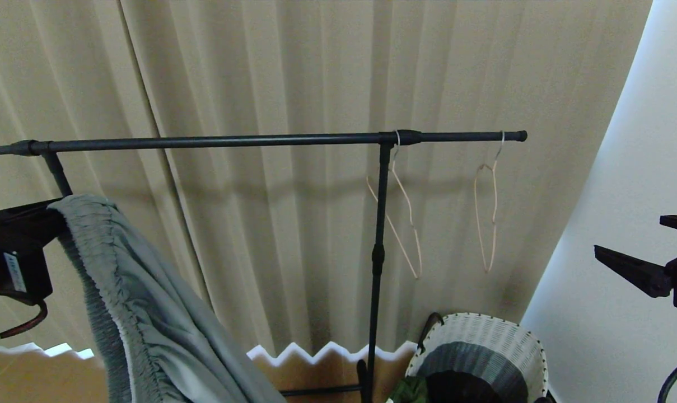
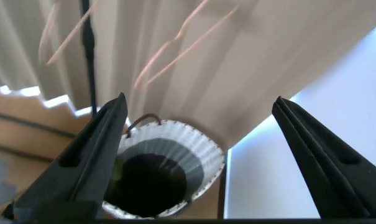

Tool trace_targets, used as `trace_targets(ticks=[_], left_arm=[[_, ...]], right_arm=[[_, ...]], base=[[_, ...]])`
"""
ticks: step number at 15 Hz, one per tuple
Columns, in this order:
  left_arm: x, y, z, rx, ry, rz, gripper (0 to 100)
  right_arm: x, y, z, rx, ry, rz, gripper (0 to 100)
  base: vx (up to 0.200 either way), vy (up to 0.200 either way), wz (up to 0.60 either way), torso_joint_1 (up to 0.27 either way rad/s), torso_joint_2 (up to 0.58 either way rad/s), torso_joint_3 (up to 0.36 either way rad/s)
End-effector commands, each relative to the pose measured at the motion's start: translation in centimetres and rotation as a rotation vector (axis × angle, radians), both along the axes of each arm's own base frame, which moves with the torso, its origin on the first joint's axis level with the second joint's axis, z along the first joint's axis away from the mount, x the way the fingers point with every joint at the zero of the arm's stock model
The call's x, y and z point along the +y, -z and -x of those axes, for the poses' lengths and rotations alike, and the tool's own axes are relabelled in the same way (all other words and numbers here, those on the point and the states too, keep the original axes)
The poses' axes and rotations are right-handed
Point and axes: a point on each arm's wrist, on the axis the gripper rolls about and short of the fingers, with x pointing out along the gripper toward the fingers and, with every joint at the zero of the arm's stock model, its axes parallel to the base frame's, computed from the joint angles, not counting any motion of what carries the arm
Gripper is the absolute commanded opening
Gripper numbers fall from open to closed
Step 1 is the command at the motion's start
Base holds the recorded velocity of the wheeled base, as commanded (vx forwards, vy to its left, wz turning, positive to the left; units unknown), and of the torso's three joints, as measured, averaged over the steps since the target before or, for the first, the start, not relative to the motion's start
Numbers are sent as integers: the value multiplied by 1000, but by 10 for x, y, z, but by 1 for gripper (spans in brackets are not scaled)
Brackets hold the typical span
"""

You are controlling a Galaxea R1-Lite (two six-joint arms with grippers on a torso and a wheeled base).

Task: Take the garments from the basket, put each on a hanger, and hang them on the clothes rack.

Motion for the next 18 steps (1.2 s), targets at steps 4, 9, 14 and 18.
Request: trace_targets(ticks=[4, 9, 14, 18], left_arm=[[1, 4, 0, 12, -8, -4, 0], [1, 11, 1, 31, -3, -15, 0], [0, 18, -1, 3, 1, -15, 0], [0, 18, -1, 1, 4, -24, 0]], right_arm=[[0, 1, -1, 6, 1, 0, 100], [-1, 13, -9, 65, 49, 18, 100], [5, 29, -36, 163, 32, 4, 100], [20, 41, -73, 249, 82, -87, 100]], base=[[200, 0, 0, 5, 4, -1], [160, 0, 0, 1, 1, 2], [0, 0, 0, 0, 0, 0], [0, 0, 0, 0, 0, 0]])
